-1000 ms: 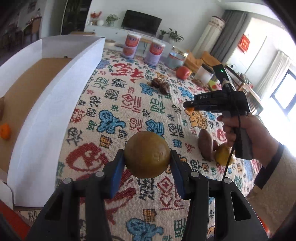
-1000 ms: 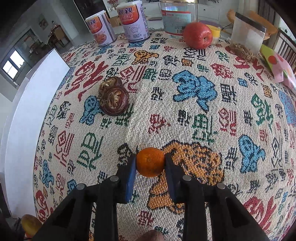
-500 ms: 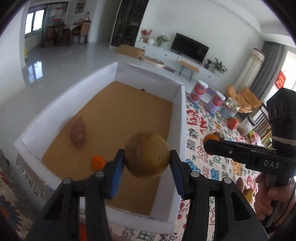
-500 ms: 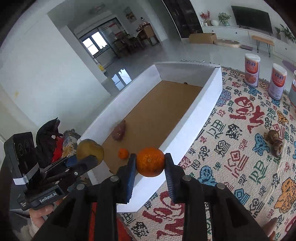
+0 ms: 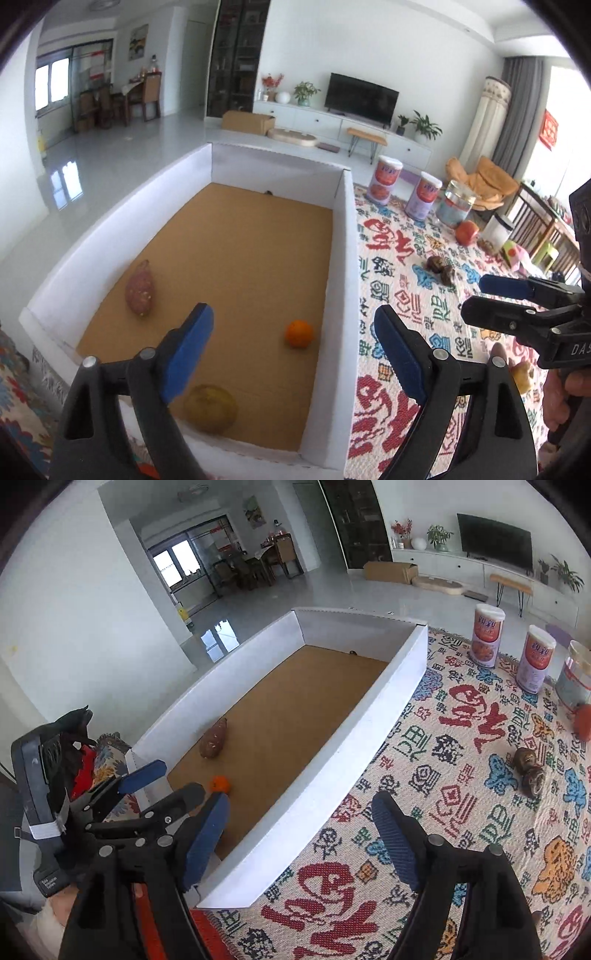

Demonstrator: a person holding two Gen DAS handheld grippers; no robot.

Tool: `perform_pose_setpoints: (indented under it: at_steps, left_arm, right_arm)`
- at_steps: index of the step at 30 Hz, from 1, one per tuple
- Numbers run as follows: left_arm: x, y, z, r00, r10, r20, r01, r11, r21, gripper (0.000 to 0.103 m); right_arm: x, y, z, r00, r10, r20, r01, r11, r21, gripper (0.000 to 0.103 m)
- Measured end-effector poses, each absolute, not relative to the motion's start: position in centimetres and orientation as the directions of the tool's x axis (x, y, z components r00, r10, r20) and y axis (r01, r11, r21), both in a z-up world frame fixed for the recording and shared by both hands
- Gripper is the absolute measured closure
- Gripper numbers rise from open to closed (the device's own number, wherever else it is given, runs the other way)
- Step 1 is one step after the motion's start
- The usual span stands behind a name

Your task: Organize fruits

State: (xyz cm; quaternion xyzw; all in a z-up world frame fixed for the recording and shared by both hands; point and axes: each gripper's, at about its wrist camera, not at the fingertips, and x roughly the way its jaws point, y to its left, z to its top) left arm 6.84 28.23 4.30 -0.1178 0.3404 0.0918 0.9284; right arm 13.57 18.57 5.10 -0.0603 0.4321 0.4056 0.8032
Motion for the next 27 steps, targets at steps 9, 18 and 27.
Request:
perform_pose_setpoints:
  at_steps: [9, 18, 27]
  left_arm:
    - [10.1, 24.7, 1.4, 0.697, 0.202, -0.688, -0.259, 0.966, 0.022, 0.017]
    - [9.6, 25.4, 1.0, 0.654, 0.229, -0.721, -0.287, 0.957, 0.044, 0.016]
    - [6.4, 18.9, 6.2, 0.836, 0.300, -0.461, -0.287, 0.953, 0.099, 0.004]
  right_arm:
    - [14.9, -8.1, -0.4, 0.591, 0.231, -0.773, -0.333, 0.942, 0.027, 0.013]
    - [14.6, -24.0, -7.9, 0.600, -0.034, -0.799, -0.013, 0.999, -0.052, 0.013]
    - [14.6, -23.2, -8.9, 0.584, 0.003, -0.811, -0.013, 1.000, -0.006, 0.003]
